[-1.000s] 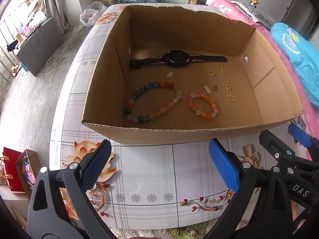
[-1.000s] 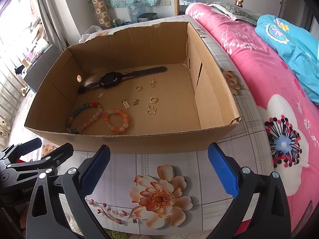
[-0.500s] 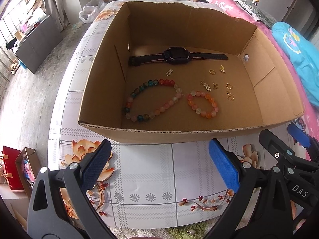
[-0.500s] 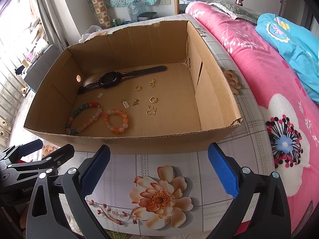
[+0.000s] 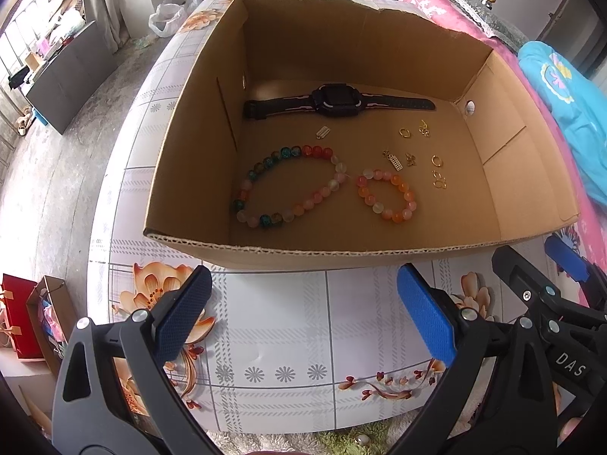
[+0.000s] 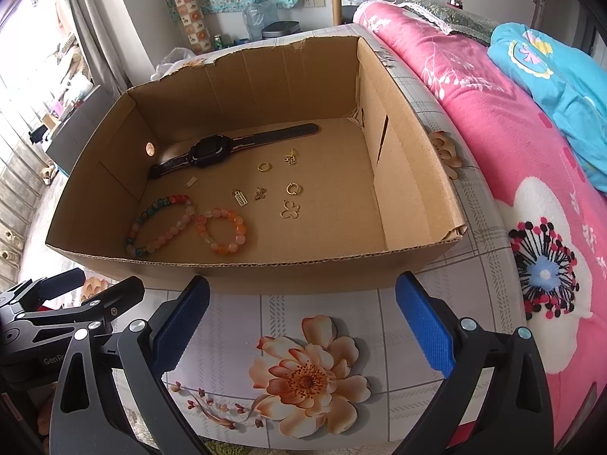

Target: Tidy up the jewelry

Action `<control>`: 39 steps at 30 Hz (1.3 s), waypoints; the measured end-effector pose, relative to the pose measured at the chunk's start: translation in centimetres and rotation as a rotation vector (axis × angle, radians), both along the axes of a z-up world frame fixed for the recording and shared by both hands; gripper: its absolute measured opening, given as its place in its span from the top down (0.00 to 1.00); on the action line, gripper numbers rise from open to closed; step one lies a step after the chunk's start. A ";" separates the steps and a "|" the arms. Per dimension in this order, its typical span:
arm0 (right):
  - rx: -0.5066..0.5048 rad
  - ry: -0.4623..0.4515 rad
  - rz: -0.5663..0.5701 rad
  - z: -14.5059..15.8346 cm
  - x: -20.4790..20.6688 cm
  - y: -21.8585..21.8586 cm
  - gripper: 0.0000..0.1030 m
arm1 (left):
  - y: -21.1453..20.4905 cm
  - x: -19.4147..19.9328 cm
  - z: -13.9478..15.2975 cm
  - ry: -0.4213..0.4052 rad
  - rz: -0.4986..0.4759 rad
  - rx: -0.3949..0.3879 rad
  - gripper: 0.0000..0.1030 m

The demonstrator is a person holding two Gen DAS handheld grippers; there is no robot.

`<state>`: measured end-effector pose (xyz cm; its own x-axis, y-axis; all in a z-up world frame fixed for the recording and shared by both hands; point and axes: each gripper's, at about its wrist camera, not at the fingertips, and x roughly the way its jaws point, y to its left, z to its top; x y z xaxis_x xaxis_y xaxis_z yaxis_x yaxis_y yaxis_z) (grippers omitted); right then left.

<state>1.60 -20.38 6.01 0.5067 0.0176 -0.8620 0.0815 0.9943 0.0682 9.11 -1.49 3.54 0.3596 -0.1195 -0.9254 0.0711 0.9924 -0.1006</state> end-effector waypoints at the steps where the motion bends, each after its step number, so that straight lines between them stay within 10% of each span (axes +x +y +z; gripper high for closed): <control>1: 0.000 0.000 0.001 0.0 0.0 0.0 0.07 | 0.0 0.0 0.0 0.001 0.000 0.000 0.08; 39: 0.004 -0.005 -0.006 0.4 -0.7 -0.3 0.07 | 0.1 -0.3 0.0 0.000 -0.010 -0.001 0.08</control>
